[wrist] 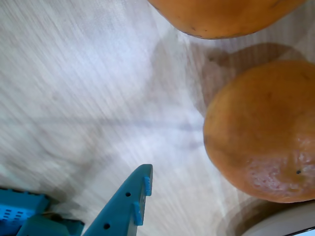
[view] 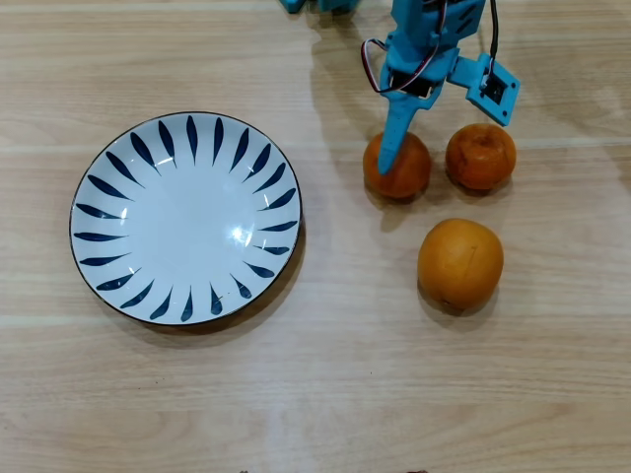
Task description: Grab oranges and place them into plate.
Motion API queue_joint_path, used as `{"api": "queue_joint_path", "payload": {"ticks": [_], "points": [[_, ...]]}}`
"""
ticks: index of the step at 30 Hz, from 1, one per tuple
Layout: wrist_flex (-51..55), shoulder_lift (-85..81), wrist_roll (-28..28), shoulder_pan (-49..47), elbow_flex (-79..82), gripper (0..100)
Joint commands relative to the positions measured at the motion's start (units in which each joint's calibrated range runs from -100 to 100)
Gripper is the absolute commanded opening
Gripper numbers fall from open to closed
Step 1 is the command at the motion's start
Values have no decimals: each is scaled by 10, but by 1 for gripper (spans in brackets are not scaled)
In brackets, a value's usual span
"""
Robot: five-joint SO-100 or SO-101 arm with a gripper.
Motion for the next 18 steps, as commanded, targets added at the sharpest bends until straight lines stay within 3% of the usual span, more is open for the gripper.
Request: {"api": "queue_joint_path", "payload": {"ticks": [1,15,18], "points": [[3,-22,-3,5,-21,52],[-97,81,-3,16,-23,52],[-97,88,-3,19,-21,45]]}}
